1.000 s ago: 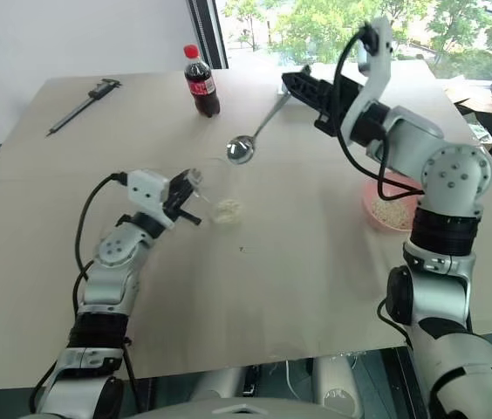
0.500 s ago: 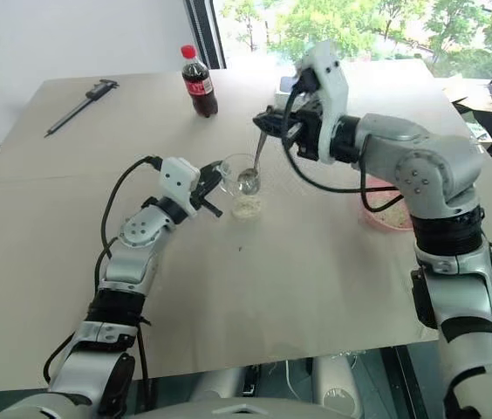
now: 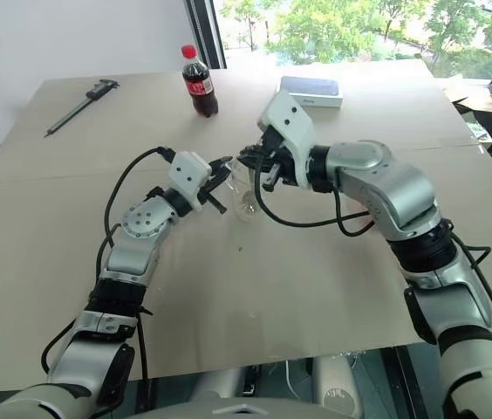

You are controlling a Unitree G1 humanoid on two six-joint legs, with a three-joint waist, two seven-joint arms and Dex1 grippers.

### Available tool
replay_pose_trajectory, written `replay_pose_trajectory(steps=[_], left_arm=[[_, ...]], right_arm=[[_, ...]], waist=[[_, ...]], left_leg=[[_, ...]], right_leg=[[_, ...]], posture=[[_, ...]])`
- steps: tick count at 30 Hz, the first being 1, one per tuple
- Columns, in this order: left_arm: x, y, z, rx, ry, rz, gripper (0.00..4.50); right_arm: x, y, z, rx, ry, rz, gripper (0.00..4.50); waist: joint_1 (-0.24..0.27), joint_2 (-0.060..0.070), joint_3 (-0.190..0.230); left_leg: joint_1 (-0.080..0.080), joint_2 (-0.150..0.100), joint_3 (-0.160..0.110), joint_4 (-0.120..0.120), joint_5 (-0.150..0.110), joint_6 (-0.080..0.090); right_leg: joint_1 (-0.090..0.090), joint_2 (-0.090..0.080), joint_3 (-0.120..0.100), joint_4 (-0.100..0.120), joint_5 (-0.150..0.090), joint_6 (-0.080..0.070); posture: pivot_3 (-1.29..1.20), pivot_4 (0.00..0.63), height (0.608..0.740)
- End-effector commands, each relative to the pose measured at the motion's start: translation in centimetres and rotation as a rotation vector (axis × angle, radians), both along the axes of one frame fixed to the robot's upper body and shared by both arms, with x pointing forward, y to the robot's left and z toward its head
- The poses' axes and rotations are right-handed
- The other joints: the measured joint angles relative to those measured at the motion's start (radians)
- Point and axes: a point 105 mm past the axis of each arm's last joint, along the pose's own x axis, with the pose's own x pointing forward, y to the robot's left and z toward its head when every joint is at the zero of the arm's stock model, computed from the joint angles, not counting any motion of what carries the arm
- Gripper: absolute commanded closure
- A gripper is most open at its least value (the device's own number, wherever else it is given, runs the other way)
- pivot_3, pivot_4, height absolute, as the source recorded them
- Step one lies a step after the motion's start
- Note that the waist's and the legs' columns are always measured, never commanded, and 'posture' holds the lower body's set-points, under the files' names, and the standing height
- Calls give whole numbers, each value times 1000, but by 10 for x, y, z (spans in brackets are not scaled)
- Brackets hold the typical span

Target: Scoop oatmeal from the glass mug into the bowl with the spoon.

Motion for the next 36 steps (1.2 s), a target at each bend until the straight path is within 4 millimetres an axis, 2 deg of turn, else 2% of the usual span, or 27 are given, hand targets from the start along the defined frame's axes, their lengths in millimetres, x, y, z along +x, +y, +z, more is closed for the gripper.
replay_pose_trajectory(steps=[1, 4, 11, 17, 29, 36], left_arm=[[-3, -6, 21, 14, -74, -23, 4488], [-2, -6, 21, 14, -74, -24, 4488], [-2, -9, 17, 14, -68, -28, 4488], [-1, -13, 11, 8, -58, -32, 4488], [2, -12, 1, -22, -63, -12, 4488], [6, -4, -2, -43, -71, 25, 4488]], right_arm=[[-1, -3, 7, 47, 41, -14, 4500], [-2, -3, 1, 74, 151, -31, 4500], [23, -17, 21, 273, 378, -210, 4500], [31, -28, 27, 357, 546, -279, 4500], [41, -65, 42, 482, 603, -367, 4500], [44, -84, 43, 544, 614, -420, 4500]], waist=[[0, 0, 0], [0, 0, 0], [0, 0, 0], [0, 0, 0], [0, 0, 0], [-1, 0, -1]], left_leg=[[0, 0, 0, 0, 0, 0], [0, 0, 0, 0, 0, 0], [0, 0, 0, 0, 0, -1], [0, 0, 0, 0, 1, -1], [1, -1, 0, 0, 1, -1], [1, -1, 1, 0, 1, 0]], right_leg=[[0, 0, 0, 0, 0, 0], [0, 0, 0, 0, 0, 0], [0, -1, 0, 1, 0, 0], [0, -1, 0, 2, 0, 0], [0, -1, 0, 3, 0, 0], [0, -1, 1, 5, 0, 0]], posture=[[0, 150, 740], [0, 150, 740], [0, 150, 740], [0, 150, 740], [0, 150, 740], [0, 150, 740]])
